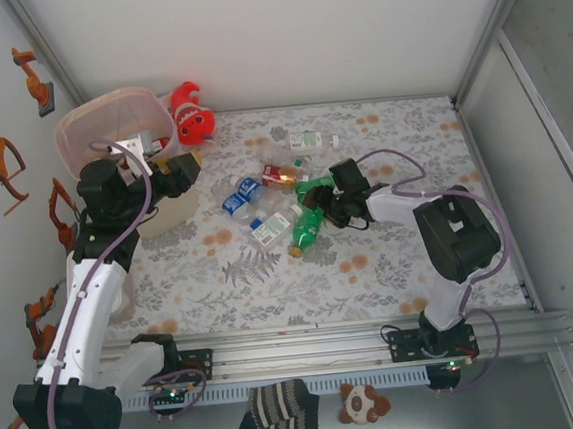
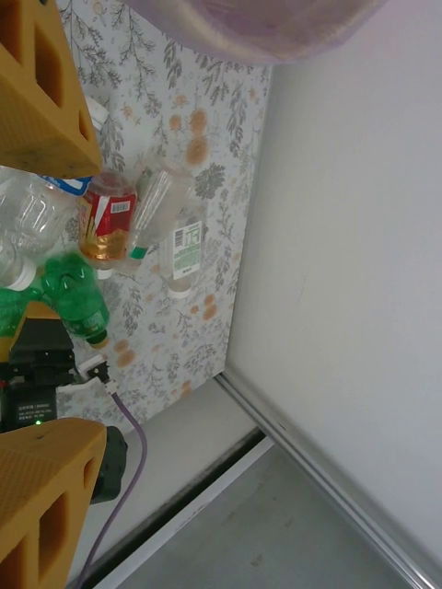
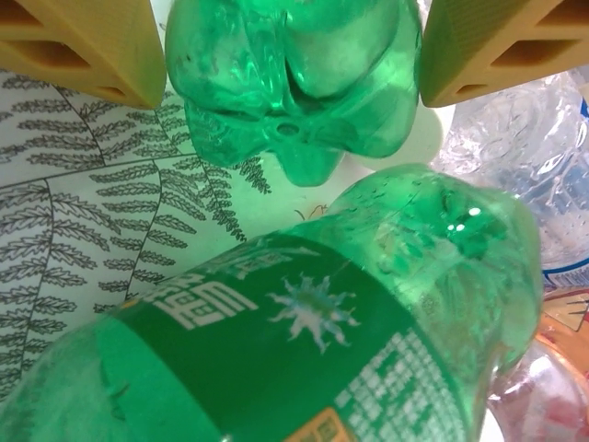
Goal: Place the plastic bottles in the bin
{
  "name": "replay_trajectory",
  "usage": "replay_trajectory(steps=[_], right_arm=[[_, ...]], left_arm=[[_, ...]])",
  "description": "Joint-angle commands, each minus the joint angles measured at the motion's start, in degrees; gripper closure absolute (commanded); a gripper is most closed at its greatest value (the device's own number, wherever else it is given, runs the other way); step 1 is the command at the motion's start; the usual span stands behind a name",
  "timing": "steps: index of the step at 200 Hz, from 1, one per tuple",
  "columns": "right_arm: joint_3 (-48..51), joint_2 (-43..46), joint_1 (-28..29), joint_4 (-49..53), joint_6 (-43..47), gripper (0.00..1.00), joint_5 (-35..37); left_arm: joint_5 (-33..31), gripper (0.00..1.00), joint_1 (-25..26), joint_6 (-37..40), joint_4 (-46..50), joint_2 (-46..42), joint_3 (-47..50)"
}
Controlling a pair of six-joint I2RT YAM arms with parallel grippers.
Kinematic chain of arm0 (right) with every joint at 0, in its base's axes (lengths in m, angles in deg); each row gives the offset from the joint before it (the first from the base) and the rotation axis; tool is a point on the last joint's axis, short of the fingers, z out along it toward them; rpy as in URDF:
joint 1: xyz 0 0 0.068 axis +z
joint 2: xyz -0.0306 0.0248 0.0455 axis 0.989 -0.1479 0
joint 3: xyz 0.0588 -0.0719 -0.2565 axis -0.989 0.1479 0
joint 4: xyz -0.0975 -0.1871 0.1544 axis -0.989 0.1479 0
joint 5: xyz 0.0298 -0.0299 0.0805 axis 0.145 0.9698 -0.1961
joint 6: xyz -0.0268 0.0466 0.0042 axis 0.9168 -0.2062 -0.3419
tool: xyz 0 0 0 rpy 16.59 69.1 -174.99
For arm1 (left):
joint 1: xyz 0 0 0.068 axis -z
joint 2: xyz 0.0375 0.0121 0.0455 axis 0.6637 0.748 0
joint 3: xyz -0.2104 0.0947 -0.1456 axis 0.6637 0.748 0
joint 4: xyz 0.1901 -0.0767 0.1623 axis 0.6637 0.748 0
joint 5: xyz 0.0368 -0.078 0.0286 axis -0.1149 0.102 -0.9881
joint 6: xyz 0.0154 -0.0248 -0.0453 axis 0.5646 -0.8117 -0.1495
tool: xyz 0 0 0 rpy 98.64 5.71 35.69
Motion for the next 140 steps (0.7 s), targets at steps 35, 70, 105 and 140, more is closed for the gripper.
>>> replay_trajectory(steps=[35,70,105,140], right_arm=[[1.73,-1.10,-0.53,-3.19,-1.24,0.35,-0.21],[2.74,-0.21,-0.53,-3.65,-1.30,0.39,0.14],[4.99,3.27,-0.53,-5.22,-0.34,0.42,1.42],[6.22,9.66,-0.53,-3.59,4.73,0.43,4.14]], left_arm=[[-0.08,0.31,0.06,0.98,-0.58,-0.71,0.46],[0.26,0.31,0.06,0.33,-1.15,-0.26,0.74],[0.62,0.31,0.06,0.83,-1.07,-0.12,0.62],[1.23,0.31,0.06,1.62,-0.94,0.36,-0.10]])
